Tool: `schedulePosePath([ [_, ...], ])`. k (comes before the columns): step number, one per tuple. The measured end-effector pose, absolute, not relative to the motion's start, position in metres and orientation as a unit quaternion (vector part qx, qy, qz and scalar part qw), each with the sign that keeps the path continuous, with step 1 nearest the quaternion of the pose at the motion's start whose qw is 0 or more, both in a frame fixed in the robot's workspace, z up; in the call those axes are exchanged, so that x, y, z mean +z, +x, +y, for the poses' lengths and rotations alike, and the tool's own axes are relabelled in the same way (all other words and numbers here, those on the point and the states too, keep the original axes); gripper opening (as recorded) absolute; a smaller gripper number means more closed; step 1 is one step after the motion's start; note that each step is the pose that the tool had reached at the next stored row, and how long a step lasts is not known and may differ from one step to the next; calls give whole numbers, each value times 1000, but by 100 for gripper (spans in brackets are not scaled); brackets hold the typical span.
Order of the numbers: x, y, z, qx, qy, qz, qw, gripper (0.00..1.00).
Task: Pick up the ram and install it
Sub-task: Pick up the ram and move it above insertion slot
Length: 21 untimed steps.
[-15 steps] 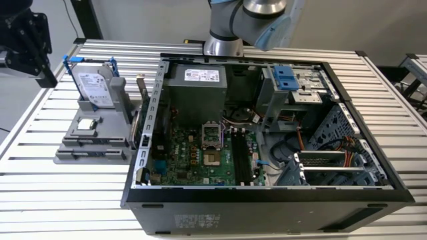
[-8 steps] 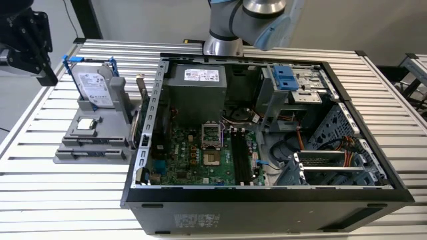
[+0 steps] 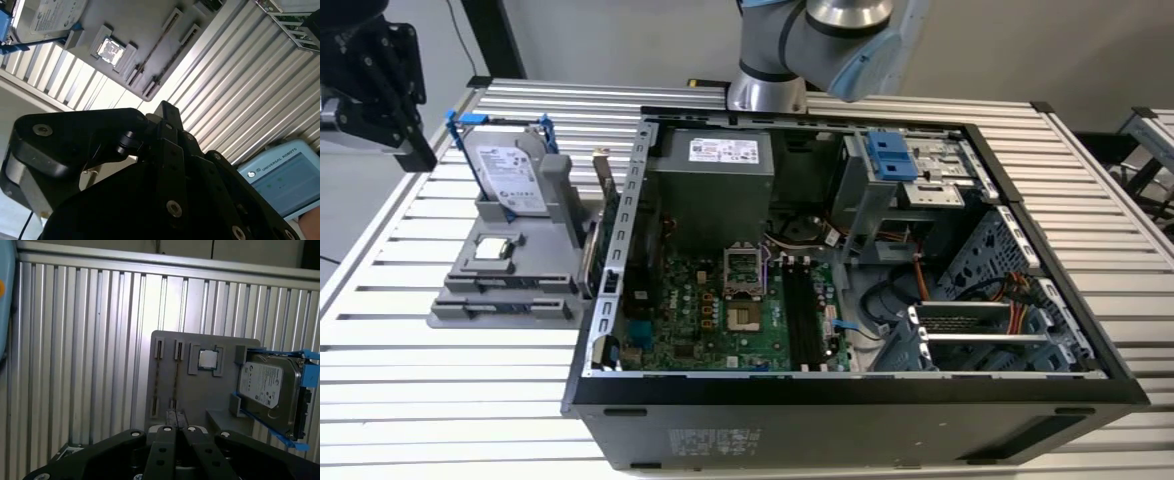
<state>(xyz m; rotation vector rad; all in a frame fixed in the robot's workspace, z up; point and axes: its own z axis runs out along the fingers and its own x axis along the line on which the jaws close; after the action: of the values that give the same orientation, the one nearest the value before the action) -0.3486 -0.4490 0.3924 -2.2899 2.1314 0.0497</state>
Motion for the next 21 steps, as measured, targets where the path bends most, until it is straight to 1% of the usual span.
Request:
schedulePosePath([
  [2, 392, -349, -449, 16, -732, 681, 6, 0],
  [3, 392, -349, -449, 16, -732, 681, 6, 100],
  [21, 389, -348, -448, 16, -730, 683, 7, 100],
])
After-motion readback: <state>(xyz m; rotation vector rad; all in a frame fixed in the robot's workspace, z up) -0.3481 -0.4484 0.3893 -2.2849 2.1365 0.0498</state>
